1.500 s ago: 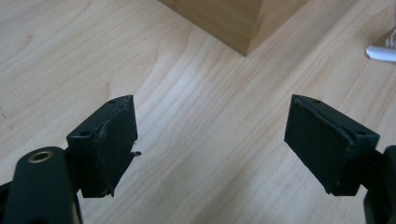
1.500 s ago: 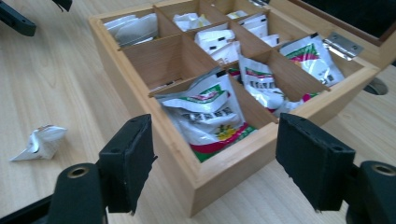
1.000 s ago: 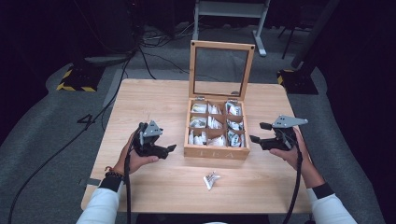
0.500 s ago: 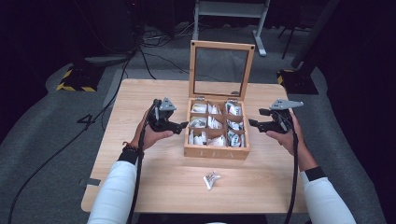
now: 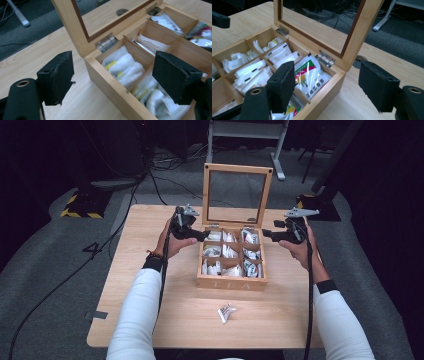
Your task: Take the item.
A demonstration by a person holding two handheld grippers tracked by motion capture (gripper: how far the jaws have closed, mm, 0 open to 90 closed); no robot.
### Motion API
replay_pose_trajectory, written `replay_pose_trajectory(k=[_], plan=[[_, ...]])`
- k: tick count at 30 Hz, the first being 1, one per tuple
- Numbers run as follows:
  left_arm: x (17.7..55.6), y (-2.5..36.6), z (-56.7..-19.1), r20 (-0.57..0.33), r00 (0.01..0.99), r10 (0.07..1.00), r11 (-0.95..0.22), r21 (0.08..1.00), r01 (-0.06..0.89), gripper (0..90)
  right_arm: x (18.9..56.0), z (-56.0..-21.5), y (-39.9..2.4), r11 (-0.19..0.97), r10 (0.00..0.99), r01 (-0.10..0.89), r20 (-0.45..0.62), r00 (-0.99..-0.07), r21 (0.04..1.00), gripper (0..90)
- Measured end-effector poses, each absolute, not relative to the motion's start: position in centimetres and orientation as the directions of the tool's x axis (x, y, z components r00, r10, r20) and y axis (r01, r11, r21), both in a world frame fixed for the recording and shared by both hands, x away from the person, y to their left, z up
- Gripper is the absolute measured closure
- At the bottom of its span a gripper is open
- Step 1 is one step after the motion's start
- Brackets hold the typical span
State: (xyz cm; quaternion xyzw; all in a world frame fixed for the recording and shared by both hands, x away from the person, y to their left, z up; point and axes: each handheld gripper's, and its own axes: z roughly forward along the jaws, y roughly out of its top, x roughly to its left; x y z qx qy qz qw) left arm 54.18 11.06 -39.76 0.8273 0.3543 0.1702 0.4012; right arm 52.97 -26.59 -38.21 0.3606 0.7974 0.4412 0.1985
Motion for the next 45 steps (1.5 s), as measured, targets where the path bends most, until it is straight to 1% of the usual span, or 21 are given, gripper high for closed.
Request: replay_pose_trajectory(k=[6, 15, 18, 22, 31, 32, 36, 40, 42, 43, 45], plan=[[56.6, 10.3, -39.4, -0.021, 0.670, 0.742, -0.404, 0.783, 0.472, 18.4, 55.1, -38.1, -25.7, 0.355, 0.762, 0.423, 0.004, -0.647, 0.834, 30.4], [58.7, 9.9, -39.2, -0.036, 0.632, 0.774, -0.375, 0.779, 0.503, 19.1, 57.5, -38.4, -24.5, 0.349, 0.777, 0.453, 0.016, -0.629, 0.820, 29.7], [59.1, 9.8, -39.3, -0.053, 0.624, 0.780, -0.358, 0.781, 0.513, 19.4, 58.0, -38.5, -24.4, 0.329, 0.782, 0.464, 0.039, -0.623, 0.822, 30.0], [59.7, 9.5, -39.7, -0.047, 0.617, 0.786, -0.364, 0.771, 0.522, 19.8, 58.7, -39.0, -24.2, 0.313, 0.786, 0.477, 0.058, -0.615, 0.822, 30.1], [60.7, 8.9, -40.3, -0.075, 0.621, 0.780, -0.357, 0.762, 0.540, 20.0, 59.2, -39.1, -23.3, 0.292, 0.771, 0.480, 0.093, -0.630, 0.827, 33.0], [60.7, 8.8, -40.3, -0.086, 0.624, 0.777, -0.352, 0.762, 0.544, 20.6, 59.2, -39.1, -23.2, 0.296, 0.771, 0.479, 0.089, -0.631, 0.826, 33.1], [60.9, 8.7, -39.9, -0.080, 0.628, 0.774, -0.352, 0.770, 0.532, 22.2, 59.1, -38.7, -23.0, 0.321, 0.779, 0.468, 0.051, -0.624, 0.823, 34.7], [61.0, 8.9, -39.5, -0.070, 0.631, 0.772, -0.351, 0.781, 0.517, 27.4, 59.2, -38.5, -24.0, 0.352, 0.790, 0.465, 0.008, -0.613, 0.812, 36.5], [61.1, 9.0, -39.4, -0.077, 0.630, 0.773, -0.347, 0.779, 0.521, 27.7, 59.6, -38.8, -24.3, 0.367, 0.805, 0.480, -0.015, -0.593, 0.797, 35.9], [61.2, 9.1, -39.2, -0.082, 0.628, 0.774, -0.341, 0.781, 0.522, 28.2, 59.7, -38.9, -24.4, 0.366, 0.808, 0.484, -0.014, -0.589, 0.795, 35.9], [61.3, 9.0, -39.0, -0.074, 0.629, 0.774, -0.351, 0.776, 0.524, 29.7, 60.1, -39.1, -24.6, 0.317, 0.805, 0.492, 0.044, -0.592, 0.811, 34.8]])
